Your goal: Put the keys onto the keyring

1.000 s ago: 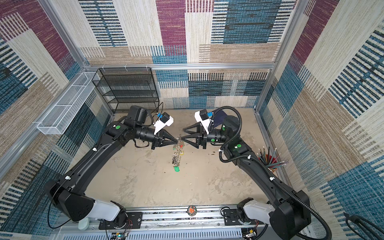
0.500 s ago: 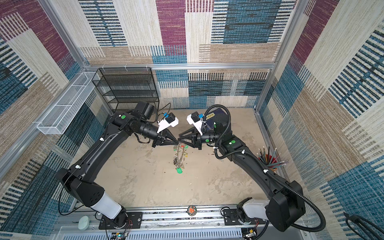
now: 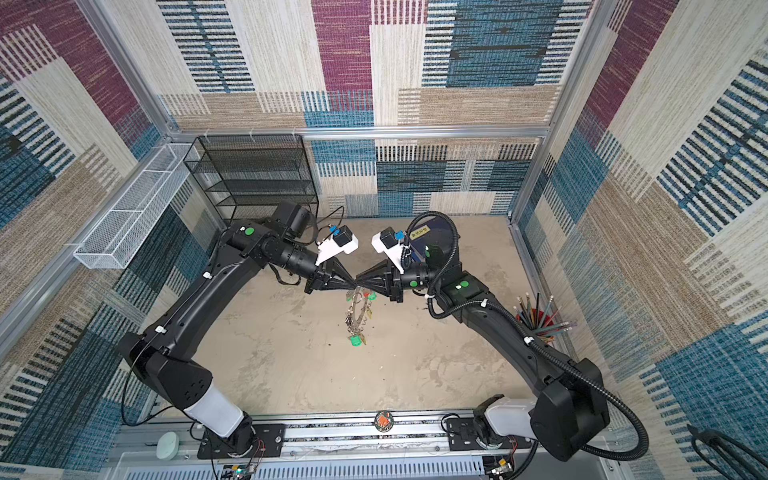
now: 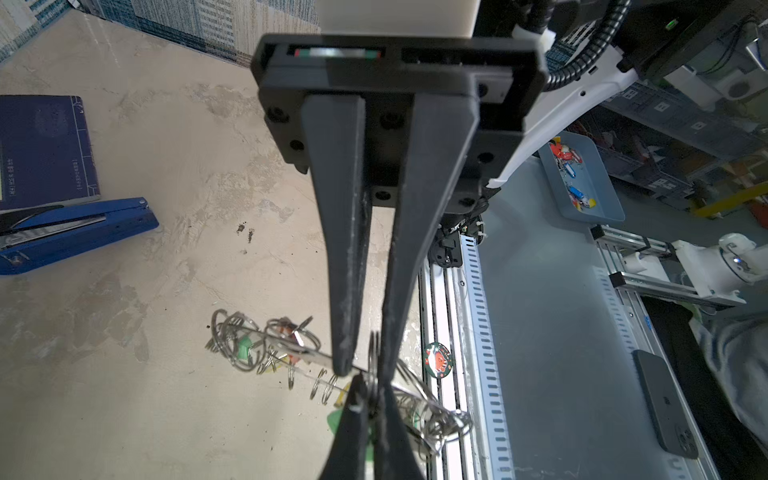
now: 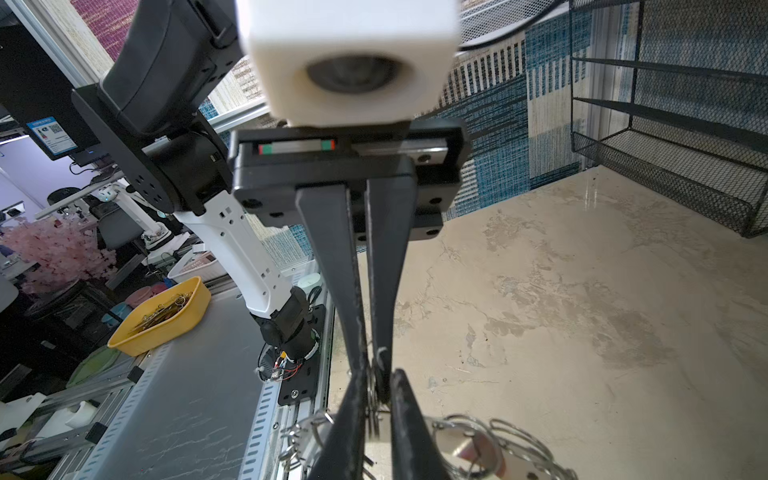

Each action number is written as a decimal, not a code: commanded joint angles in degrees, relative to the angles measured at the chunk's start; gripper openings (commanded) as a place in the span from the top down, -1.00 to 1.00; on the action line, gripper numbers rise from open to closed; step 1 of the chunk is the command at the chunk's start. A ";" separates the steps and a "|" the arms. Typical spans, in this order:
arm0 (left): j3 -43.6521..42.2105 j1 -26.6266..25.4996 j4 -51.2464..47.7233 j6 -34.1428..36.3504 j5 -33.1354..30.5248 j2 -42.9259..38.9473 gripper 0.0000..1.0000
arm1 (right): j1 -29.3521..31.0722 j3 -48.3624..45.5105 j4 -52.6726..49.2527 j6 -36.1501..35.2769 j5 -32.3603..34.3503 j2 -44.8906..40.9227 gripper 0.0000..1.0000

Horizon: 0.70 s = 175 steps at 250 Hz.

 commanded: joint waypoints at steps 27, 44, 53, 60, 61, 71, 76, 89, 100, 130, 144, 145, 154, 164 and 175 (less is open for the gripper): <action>0.65 -0.08 0.92 0.74 1.26 -0.15 1.00 | 0.34 -0.08 0.42 -0.88 -1.10 0.07 1.00; 0.53 0.00 1.16 0.60 1.11 -0.17 1.00 | 0.35 -0.23 0.33 -0.91 -1.35 0.05 1.00; 0.50 0.08 1.37 0.47 1.03 -0.19 1.00 | 0.40 -0.18 0.39 -0.82 -1.26 0.02 1.00; 0.49 0.10 1.57 0.23 0.83 -0.19 1.00 | 0.34 -0.28 0.56 -0.74 -0.91 -0.16 1.00; 0.49 0.08 1.63 0.17 0.83 -0.19 1.00 | 0.34 -0.29 0.57 -0.74 -0.87 -0.18 1.00; 0.36 0.24 2.10 -0.43 0.62 -0.32 1.00 | 0.36 -0.67 1.12 -0.49 -0.13 -0.52 1.00; 0.28 0.27 2.33 -0.69 0.65 -0.43 1.00 | 0.38 -0.90 1.42 -0.32 0.10 -0.79 1.00; -0.55 0.61 3.58 -1.81 0.64 -1.16 0.99 | 0.34 -1.43 2.60 0.27 0.57 -1.15 1.00; -2.09 1.11 5.62 -3.17 1.01 -2.42 0.87 | 0.33 -1.96 4.13 1.15 0.64 -1.18 1.00; -9.34 2.65 12.91 -7.19 1.90 -7.74 0.54 | 0.34 -2.62 7.85 3.45 -0.10 -0.98 1.00; -12.88 3.60 16.20 -9.30 2.08 -10.43 0.41 | 0.34 -2.92 9.76 4.64 -0.67 -1.00 1.00; -13.14 3.63 16.42 -9.47 2.12 -10.67 0.40 | 0.34 -3.02 9.88 4.72 -0.71 -1.00 1.00; -15.43 4.23 18.83 -11.15 2.05 -12.43 0.33 | 0.34 -3.11 10.91 5.40 -1.14 -1.00 1.00; -17.93 5.01 21.30 -12.98 1.91 -14.36 0.25 | 0.34 -3.32 11.96 6.12 -1.73 -0.99 1.00; -20.70 5.49 23.98 -14.79 1.29 -16.45 0.16 | 0.34 -3.51 13.24 7.00 -2.47 -0.91 1.00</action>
